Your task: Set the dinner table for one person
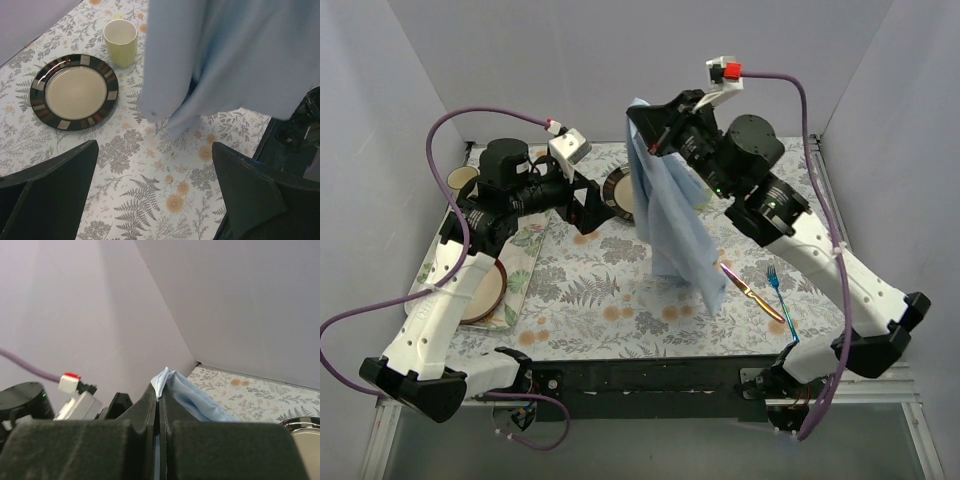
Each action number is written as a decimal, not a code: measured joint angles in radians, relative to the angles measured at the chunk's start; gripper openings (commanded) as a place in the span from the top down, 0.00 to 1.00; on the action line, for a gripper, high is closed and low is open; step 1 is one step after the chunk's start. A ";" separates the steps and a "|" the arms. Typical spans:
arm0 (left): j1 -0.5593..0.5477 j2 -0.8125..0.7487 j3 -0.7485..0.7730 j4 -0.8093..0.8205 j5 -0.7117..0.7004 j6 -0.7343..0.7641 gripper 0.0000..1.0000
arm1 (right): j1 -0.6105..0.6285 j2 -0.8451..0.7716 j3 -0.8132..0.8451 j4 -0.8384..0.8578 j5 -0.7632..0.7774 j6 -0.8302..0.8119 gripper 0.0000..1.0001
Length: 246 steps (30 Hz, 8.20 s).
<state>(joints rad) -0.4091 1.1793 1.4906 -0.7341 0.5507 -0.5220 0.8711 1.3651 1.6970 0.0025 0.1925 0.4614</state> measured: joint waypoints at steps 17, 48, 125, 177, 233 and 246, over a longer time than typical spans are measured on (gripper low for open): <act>0.000 -0.030 -0.260 0.089 -0.320 -0.009 0.02 | -0.024 0.250 0.157 0.022 0.212 -0.052 0.99; -0.146 0.355 -0.759 0.669 -0.574 0.265 0.35 | -0.184 0.204 -0.097 0.032 0.211 0.037 0.99; 0.210 -0.220 -0.141 -0.498 -0.377 0.384 1.00 | -0.266 -0.396 -0.407 -0.827 -0.129 -0.185 0.99; 0.276 0.379 -0.589 0.160 -0.445 0.053 0.74 | -0.437 -0.030 -1.006 -0.408 -0.085 -0.050 0.72; 0.274 0.646 -0.360 0.367 -0.515 0.001 0.79 | -0.570 0.411 -0.623 -0.273 -0.139 -0.229 0.99; 0.286 0.467 -0.371 0.222 -0.457 0.031 0.73 | -0.583 0.348 -0.601 -0.304 -0.064 -0.304 0.77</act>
<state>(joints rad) -0.1234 1.6463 1.1198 -0.5125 0.0940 -0.4911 0.2882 1.7130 1.0958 -0.3016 0.1280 0.1574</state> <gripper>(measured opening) 0.275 0.154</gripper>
